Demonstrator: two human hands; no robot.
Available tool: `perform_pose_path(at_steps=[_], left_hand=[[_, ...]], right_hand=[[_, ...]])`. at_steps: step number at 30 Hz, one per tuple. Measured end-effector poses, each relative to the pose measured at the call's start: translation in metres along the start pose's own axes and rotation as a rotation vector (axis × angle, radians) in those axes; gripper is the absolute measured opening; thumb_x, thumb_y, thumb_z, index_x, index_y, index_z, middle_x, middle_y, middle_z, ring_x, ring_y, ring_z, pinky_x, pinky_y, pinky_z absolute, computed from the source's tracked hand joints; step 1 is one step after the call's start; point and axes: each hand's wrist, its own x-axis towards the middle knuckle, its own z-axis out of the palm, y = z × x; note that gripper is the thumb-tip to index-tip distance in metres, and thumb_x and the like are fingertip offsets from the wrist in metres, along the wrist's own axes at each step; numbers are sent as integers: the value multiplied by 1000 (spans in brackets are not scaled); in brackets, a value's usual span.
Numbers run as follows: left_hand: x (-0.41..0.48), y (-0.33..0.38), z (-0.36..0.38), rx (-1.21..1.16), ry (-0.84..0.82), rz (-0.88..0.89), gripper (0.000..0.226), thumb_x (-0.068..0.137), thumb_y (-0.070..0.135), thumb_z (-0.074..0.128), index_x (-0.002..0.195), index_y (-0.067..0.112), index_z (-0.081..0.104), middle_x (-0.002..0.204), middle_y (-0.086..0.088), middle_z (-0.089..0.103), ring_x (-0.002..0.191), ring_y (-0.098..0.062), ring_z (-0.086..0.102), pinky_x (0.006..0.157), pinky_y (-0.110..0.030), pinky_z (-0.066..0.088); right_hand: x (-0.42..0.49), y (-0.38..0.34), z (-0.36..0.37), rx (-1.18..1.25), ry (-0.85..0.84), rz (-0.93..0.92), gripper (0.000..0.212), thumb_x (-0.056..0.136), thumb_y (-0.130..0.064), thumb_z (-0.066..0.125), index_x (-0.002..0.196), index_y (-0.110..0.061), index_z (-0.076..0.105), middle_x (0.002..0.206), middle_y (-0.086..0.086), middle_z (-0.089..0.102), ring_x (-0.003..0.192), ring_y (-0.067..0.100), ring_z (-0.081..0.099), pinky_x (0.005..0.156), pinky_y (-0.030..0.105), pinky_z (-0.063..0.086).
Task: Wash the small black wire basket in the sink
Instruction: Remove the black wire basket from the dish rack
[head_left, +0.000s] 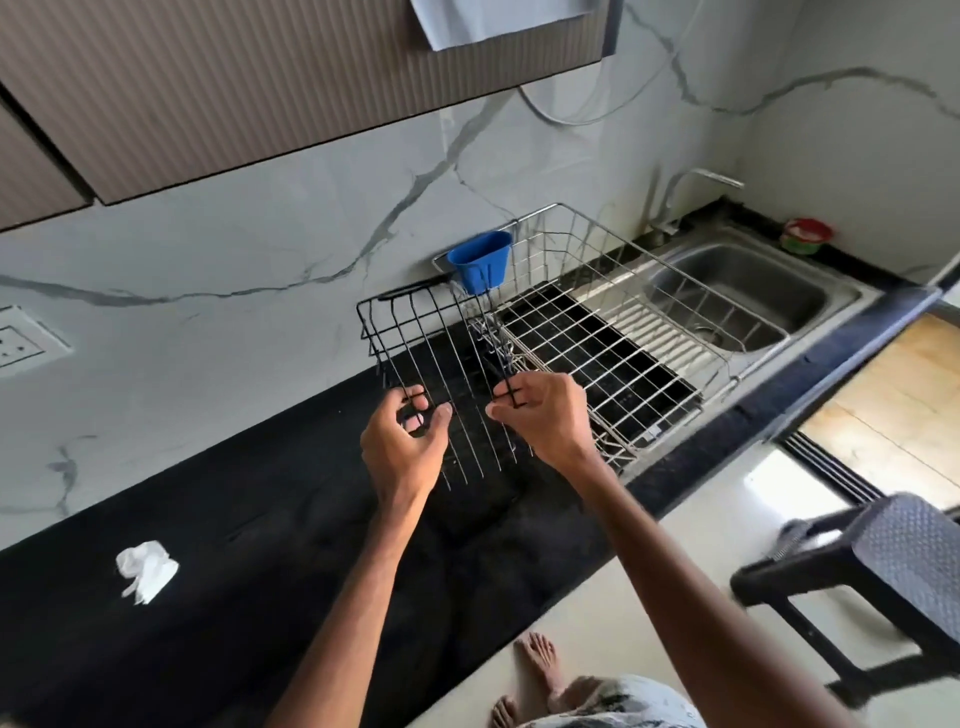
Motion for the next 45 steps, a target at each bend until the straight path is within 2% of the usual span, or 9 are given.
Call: perform_pose_path(at_steps=[7,14,17,24,27,32,36,42,45], left_hand=[[-32,52,24,-121,41,259,33,84,25,81,112,9,72,96,7,69,86,-14,68,67,-15,54],[-54,96,68,-157,15,345,21,85,4,83,98,-3,67,98,-6,71,90,15,61,72,-3,48],[-58,109,94,-192,3,357,20,86,6,82,96,0,66,99,2,69,90,11,62,68,-17,55],[-82,163,180,-210,-38,428,21,84,5,81,99,-2,69,99,-5,72,88,1,63,77,-1,42],[-94,182,230,-237,-71,411,19,85,15,78,96,6,67,100,1,70,90,-3,65,79,-13,51],[-115,211,315,-282,-93,347,17,87,16,78,93,11,63,94,-5,67,82,-12,67,63,-45,62],[-126,236,363,-295,-96,319,16,88,12,78,96,11,64,99,-7,69,84,-23,70,64,-36,60],[-120,266,422,-314,-123,293,18,87,6,78,98,5,64,100,-9,69,89,-22,71,66,-17,58],[-110,274,447,-281,-98,317,19,88,10,77,92,13,59,96,-3,67,87,-18,70,71,-22,59]], right_hand=[[-30,-14,-58,-8,273,-81,18,75,-27,89,89,-24,78,76,-15,73,64,-4,65,58,10,49],[-32,-2,-115,-16,408,-129,18,77,-24,87,90,-21,75,82,-12,72,72,1,67,70,24,59],[-29,11,-142,-2,441,-135,20,76,-25,88,90,-21,74,82,-8,72,72,11,69,69,33,60],[-11,59,-231,19,536,-171,20,76,-21,88,86,-18,72,81,-3,71,70,16,67,64,35,59],[0,84,-276,33,577,-183,23,74,-20,90,87,-15,72,80,-7,71,70,6,67,62,24,57],[23,126,-350,106,595,-186,36,69,-20,94,95,-19,68,91,-2,74,81,10,73,70,27,62],[39,144,-395,81,616,-184,43,66,-21,95,97,-24,66,93,-4,73,81,2,71,66,12,55],[73,166,-444,59,611,-166,46,66,-23,95,101,-29,65,89,-12,71,79,-1,70,65,10,55],[95,175,-458,63,606,-143,45,67,-22,94,101,-28,65,84,-21,65,74,-10,66,61,6,50]])
